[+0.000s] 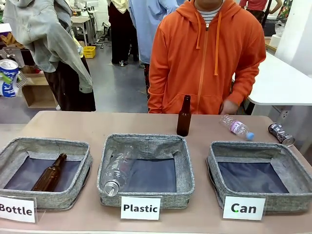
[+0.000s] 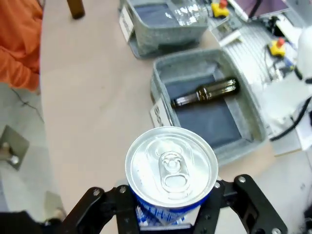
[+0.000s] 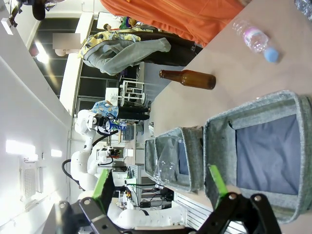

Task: Sort the can waste into the basket.
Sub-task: Pick up the can waste from the table and place it in the right Fabric basket.

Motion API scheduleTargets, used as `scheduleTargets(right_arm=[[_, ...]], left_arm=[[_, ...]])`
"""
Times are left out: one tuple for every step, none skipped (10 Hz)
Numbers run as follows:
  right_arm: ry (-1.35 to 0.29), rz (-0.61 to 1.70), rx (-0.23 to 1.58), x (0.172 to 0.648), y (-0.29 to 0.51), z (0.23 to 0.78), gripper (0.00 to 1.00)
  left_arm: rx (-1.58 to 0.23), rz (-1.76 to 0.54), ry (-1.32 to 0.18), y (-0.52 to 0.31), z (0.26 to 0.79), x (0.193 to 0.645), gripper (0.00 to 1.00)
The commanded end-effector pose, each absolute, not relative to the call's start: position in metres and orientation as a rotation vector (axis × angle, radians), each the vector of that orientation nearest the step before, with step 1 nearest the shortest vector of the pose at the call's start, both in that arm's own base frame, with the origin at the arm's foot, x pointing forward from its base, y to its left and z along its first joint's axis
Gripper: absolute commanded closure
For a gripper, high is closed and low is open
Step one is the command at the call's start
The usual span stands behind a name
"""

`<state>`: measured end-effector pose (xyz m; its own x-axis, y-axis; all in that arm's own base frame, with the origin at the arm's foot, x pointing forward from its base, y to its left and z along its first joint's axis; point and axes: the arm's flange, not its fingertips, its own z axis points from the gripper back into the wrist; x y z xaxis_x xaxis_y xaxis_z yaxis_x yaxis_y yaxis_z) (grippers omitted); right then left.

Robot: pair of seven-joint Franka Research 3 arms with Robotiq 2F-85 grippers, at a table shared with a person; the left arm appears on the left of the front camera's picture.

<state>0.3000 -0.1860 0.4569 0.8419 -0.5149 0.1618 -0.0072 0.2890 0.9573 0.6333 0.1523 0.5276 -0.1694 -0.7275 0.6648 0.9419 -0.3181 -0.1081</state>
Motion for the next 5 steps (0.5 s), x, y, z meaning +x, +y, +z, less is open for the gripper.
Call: scheduleTargets(right_arm=[[-0.494,-0.358,1.243,0.3,-0.186,0.457,0.0],[-0.551,-0.364,1.223,0.283,-0.194,0.491,0.0],[-0.538,-0.38,1.216,0.271,-0.202,0.515,0.0],[-0.564,-0.404,1.152,0.266,-0.215,0.531,0.0],[-0.595,-0.42,1.168,0.268,-0.225,0.54,0.0]], left_arm=[[-0.918,-1.699,-0.533,0.091,0.54,0.655,0.67],[-0.997,-1.72,-0.523,0.033,0.547,0.639,0.67],[-1.068,-1.778,-0.476,-0.026,0.547,0.62,0.67],[-1.123,-1.801,-0.395,-0.083,0.544,0.601,0.67],[-1.18,-1.815,-0.324,-0.122,0.544,0.572,0.67]])
